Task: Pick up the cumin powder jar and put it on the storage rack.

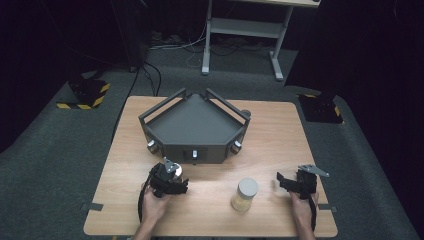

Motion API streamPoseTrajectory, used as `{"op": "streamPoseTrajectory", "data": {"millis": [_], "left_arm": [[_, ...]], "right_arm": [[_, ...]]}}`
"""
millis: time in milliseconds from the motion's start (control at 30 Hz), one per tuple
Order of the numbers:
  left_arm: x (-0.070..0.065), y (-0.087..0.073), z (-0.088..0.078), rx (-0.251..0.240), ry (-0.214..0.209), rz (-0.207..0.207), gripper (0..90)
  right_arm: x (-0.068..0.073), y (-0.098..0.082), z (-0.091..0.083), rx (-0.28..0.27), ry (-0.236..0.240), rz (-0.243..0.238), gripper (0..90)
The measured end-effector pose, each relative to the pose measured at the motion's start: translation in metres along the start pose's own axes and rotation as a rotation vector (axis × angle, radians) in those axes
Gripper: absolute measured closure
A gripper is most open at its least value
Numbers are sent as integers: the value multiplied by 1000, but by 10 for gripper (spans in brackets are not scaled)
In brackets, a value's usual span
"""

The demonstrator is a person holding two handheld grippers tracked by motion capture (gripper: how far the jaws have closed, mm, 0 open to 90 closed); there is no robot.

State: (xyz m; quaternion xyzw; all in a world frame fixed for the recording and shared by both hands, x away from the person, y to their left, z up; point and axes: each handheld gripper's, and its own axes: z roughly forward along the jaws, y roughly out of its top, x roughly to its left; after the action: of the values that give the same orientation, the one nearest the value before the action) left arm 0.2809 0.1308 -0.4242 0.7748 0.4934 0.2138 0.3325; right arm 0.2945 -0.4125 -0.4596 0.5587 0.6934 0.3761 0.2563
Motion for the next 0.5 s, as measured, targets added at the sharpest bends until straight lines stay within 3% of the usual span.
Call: {"op": "streamPoseTrajectory", "data": {"millis": [267,300,500], "left_arm": [[-5,-2,5,-17,15,-19,166],[-4,2,4,5,12,-1,171],[-5,1,4,2,13,-1,209]], "right_arm": [[0,0,0,0,0,0,51],[0,0,0,0,0,0,51],[0,0,0,-1,0,-1,52]]}}
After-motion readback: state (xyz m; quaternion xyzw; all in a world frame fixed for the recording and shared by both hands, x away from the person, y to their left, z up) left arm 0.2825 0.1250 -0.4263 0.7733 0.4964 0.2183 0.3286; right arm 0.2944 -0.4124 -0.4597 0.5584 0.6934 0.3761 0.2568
